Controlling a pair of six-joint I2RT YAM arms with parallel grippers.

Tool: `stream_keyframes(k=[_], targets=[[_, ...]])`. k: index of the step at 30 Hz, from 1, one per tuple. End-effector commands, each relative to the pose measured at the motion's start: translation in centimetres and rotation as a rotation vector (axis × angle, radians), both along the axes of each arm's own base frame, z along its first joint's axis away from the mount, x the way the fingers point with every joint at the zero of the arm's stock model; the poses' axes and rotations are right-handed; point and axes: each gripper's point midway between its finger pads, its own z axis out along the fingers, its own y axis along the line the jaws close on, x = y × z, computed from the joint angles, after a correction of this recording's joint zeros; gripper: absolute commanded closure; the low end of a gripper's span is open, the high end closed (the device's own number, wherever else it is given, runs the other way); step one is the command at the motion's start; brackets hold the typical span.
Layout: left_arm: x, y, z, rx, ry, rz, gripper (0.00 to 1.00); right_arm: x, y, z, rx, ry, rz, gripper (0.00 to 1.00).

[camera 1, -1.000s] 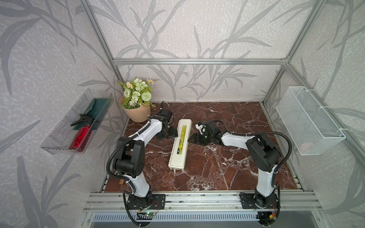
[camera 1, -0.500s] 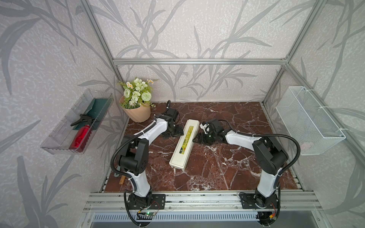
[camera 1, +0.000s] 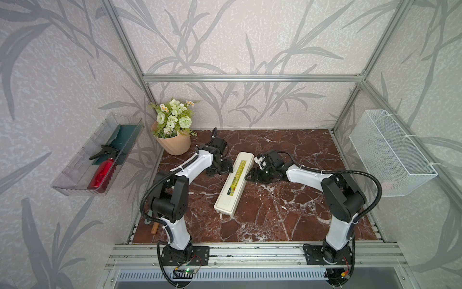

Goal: Put plastic wrap rolls into dispensers
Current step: Open the lid of the plastic wrap cutting box.

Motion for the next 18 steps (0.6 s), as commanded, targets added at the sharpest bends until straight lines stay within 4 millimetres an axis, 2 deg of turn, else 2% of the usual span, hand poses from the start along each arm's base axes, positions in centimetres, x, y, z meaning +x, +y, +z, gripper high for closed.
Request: stream_keyframes(k=[1, 8, 15, 18], targets=[[-4.6, -1.3, -1.6, -0.017, 0.153, -0.079, 0.08, 2.2, 2.5, 5.4, 0.124, -0.129, 0.005, 0.29], [-5.7, -0.8, -1.7, -0.021, 0.166, -0.082, 0.08, 2.8, 3.5, 7.9, 0.161, -0.160, 0.009, 0.29], [-6.2, -3.7, -1.3, -0.195, 0.195, -0.101, 0.10, 3.5, 4.9, 8.8, 0.179, -0.168, 0.032, 0.29], [-6.3, -4.0, -0.9, -0.209, 0.190, -0.101, 0.10, 3.7, 5.3, 9.1, 0.180, -0.173, 0.039, 0.29]])
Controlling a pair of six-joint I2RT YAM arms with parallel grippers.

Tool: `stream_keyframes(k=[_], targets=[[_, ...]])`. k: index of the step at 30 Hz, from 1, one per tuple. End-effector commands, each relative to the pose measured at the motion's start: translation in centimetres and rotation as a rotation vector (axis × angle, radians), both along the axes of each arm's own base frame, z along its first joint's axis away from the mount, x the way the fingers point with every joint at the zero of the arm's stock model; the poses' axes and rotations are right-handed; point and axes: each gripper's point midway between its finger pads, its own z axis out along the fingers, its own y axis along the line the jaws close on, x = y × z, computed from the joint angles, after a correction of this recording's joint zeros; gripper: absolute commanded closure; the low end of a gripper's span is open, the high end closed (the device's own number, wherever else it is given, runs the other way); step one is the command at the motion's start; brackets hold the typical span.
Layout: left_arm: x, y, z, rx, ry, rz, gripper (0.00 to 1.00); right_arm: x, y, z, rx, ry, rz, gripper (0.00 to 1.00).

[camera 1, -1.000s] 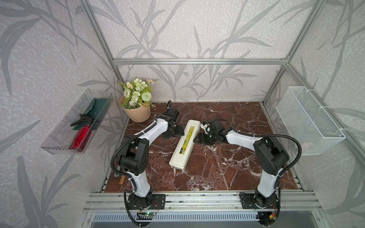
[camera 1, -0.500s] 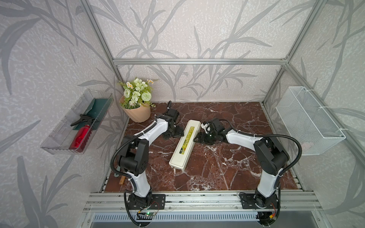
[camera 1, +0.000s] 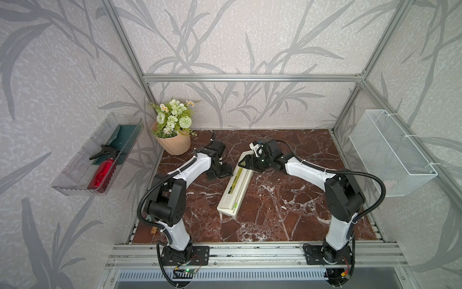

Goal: Put plastic wrap rolls into dispensers
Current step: Open the lid of the plastic wrap cutting box.

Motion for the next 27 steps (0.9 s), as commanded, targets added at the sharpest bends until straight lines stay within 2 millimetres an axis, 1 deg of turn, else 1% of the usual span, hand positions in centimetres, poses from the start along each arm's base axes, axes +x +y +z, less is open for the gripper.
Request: stream_keyframes(k=[1, 5, 12, 15, 19, 24, 27], targets=[[-3.4, -2.5, -0.5, -0.099, 0.122, -0.069, 0.10, 0.2, 1.6, 0.9, 0.036, -0.031, 0.033, 0.29], [-3.5, -2.5, -0.4, -0.098, 0.130, -0.074, 0.10, 0.3, 2.0, 1.3, 0.040, -0.036, 0.042, 0.29], [-3.3, -2.3, 0.2, -0.087, 0.119, -0.076, 0.11, 0.2, 0.9, 2.1, -0.005, -0.078, 0.034, 0.28], [-3.2, -1.9, 0.5, -0.060, 0.115, -0.082, 0.11, 0.0, 0.8, 2.3, -0.003, -0.070, 0.046, 0.27], [-2.9, 0.3, 1.5, 0.044, 0.101, -0.083, 0.11, -0.2, 1.0, 2.1, -0.048, -0.075, 0.102, 0.25], [-2.2, 2.7, 3.8, 0.135, 0.049, -0.067, 0.10, -0.3, 1.4, 2.5, -0.055, -0.072, 0.131, 0.23], [-1.8, 3.7, 5.4, 0.176, 0.018, -0.065, 0.09, -0.6, 2.3, 3.2, -0.003, -0.063, 0.168, 0.23]])
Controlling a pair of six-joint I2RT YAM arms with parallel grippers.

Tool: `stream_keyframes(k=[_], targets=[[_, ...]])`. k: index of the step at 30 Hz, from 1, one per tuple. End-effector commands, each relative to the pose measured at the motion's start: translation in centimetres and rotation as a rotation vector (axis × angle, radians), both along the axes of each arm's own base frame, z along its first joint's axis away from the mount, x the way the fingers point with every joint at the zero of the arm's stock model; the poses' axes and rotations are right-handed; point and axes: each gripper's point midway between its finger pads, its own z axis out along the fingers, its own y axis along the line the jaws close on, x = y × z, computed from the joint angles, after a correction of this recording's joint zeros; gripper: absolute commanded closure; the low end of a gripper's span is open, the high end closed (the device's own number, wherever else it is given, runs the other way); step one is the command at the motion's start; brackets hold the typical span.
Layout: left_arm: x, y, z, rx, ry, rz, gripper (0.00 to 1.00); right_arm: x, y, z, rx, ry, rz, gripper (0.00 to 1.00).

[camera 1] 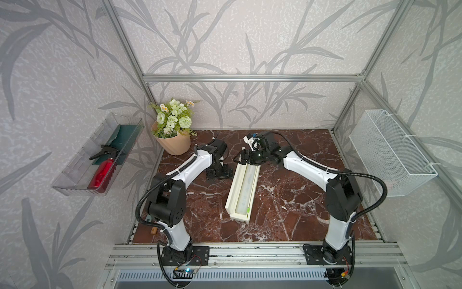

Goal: Put plastic wrap rolls into dispensers
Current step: Open the lid of the plastic wrap cutting box, then adjust the plastic wrap cutting box at the center of the board.

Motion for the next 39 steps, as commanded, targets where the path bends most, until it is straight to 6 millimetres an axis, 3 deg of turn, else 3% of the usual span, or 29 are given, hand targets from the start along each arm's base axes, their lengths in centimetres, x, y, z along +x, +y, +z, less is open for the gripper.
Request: stream_keyframes(k=[1, 3, 6, 11, 14, 24, 26, 35, 39], targets=[[-0.1, 2.3, 3.3, 0.094, -0.054, -0.008, 0.10, -0.7, 1.2, -0.5, 0.034, 0.043, 0.080, 0.23], [0.3, 2.7, 4.8, 0.108, -0.091, 0.000, 0.10, -1.2, 2.1, -0.1, 0.097, 0.057, 0.128, 0.23], [0.9, 3.0, 7.5, 0.111, -0.159, 0.018, 0.10, -1.1, 1.7, 0.0, 0.117, 0.042, 0.114, 0.23], [1.7, 1.3, 11.5, 0.032, -0.276, -0.010, 0.11, -0.4, -1.0, 1.7, 0.161, -0.040, 0.050, 0.20], [2.0, -0.7, 12.1, -0.005, -0.289, -0.054, 0.11, 0.4, -2.8, 1.8, 0.180, -0.053, 0.003, 0.20], [5.5, -7.9, 9.5, 0.082, -0.274, -0.227, 0.21, 3.6, -10.1, -4.1, 0.217, 0.073, -0.186, 0.20], [6.5, -9.0, 8.7, 0.099, -0.255, -0.243, 0.32, 4.0, -11.0, -5.5, 0.222, 0.093, -0.209, 0.21], [9.3, -12.5, 5.1, 0.150, -0.224, -0.307, 0.48, 4.8, -12.9, -11.2, 0.239, 0.193, -0.280, 0.26], [9.4, -13.1, 3.7, 0.144, -0.194, -0.317, 0.58, 4.6, -13.4, -13.1, 0.246, 0.227, -0.303, 0.35]])
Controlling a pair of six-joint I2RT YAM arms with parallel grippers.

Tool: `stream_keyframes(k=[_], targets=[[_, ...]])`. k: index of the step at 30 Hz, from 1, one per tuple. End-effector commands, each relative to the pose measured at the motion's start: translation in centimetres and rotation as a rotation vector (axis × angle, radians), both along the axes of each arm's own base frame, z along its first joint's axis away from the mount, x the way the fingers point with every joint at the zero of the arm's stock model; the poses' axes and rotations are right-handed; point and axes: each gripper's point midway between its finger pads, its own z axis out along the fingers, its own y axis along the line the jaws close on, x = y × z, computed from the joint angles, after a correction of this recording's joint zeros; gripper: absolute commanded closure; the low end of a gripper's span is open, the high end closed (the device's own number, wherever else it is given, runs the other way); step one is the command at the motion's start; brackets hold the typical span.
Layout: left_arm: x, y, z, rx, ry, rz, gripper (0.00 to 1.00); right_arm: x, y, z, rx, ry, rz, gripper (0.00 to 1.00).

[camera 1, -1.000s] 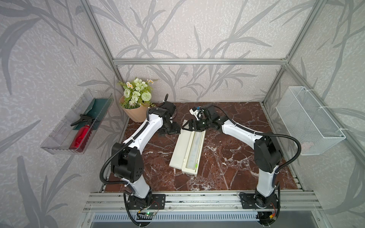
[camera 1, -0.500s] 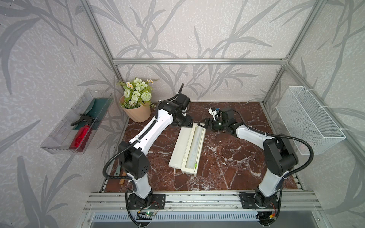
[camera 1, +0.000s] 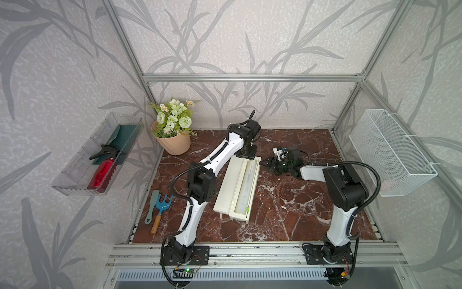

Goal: Put plastic wrap rolls into dispensers
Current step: Adjust the plastic wrap cutting box at the center of the board.

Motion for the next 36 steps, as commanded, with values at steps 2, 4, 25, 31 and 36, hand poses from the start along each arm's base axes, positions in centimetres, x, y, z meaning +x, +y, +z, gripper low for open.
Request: stream_keyframes(k=[2, 4, 25, 31, 36], targets=[[-0.8, -0.6, -0.3, 0.018, 0.027, -0.034, 0.60, 0.0, -0.2, -1.0, 0.042, 0.004, -0.011, 0.42], [-0.9, -1.4, -0.7, -0.001, 0.035, -0.046, 0.62, 0.0, -0.2, -1.6, 0.055, 0.016, -0.015, 0.51], [-1.6, -4.4, -3.3, -0.066, 0.090, -0.071, 0.72, 0.7, -2.0, -1.5, 0.262, 0.006, -0.097, 0.35], [-1.2, -4.8, -4.1, -0.071, 0.094, -0.067, 0.71, 0.5, -1.9, -2.9, 0.217, 0.057, -0.100, 0.60], [-1.0, -5.4, -4.1, -0.097, 0.090, -0.064, 0.67, 0.2, -0.5, -3.3, 0.211, 0.075, -0.060, 0.69]])
